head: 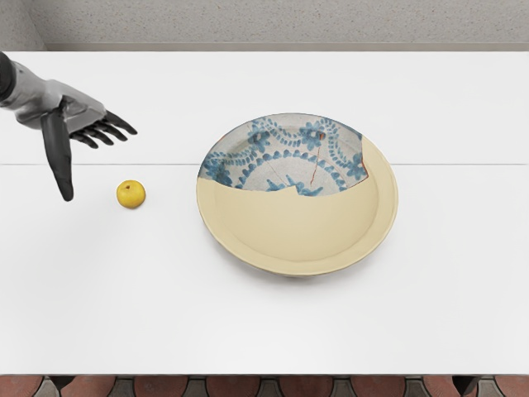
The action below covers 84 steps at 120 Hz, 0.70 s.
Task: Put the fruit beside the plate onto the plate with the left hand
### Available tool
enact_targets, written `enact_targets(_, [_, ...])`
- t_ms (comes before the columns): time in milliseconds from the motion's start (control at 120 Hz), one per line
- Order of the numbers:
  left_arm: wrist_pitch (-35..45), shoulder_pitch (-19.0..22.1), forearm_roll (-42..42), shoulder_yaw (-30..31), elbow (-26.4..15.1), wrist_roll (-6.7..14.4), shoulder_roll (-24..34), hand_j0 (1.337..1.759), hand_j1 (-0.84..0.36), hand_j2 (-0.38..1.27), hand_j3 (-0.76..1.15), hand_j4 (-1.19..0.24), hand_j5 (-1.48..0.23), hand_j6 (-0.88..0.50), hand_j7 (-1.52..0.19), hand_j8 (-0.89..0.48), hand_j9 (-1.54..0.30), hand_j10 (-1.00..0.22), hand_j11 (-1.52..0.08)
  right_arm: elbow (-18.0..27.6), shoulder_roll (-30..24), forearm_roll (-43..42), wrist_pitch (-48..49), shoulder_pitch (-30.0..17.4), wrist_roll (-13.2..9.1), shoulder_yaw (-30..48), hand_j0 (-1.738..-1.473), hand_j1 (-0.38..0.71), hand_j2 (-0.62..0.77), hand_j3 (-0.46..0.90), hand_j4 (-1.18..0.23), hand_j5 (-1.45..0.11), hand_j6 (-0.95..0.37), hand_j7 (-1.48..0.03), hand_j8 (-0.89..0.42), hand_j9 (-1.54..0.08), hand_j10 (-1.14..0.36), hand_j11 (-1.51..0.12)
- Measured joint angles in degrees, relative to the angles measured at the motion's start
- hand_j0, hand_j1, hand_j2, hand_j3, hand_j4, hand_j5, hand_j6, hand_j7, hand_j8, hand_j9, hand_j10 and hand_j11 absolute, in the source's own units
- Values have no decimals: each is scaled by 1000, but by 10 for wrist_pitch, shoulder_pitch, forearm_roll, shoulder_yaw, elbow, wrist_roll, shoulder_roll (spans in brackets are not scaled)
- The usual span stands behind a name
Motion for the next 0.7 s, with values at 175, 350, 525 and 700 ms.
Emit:
enact_targets(175, [0,0,1,-2,0,0,2,1658,337,2,0,-10,-13,-11,-13,-10,-13,-10,-13,0,0,0,0,0,0,0,-1658,-335,-2,0,-12,-15,-12,-15,-12,-15,-12,-15])
enact_targets(350, [0,1,1,-2,0,0,-1,1658,336,2,0,-11,-14,-11,-14,-11,-14,-11,-14,0,0,-1,0,0,0,-1,-1658,-335,-2,0,-12,-15,-12,-15,-12,-15,-12,-15])
enact_targets(525, [0,0,4,-2,0,0,-1,1658,336,2,0,-11,-14,-11,-14,-11,-14,-11,-14,0,0,-1,0,0,0,-1,-1658,-335,-2,0,-12,-15,-12,-15,-12,-15,-12,-15])
enact_targets(700, [0,-9,20,-2,0,0,-12,1658,337,2,0,-10,-13,-10,-13,-10,-13,-10,-13,0,0,-1,0,0,0,-1,-1658,-335,-2,0,-12,-15,-12,-15,-12,-15,-12,-15])
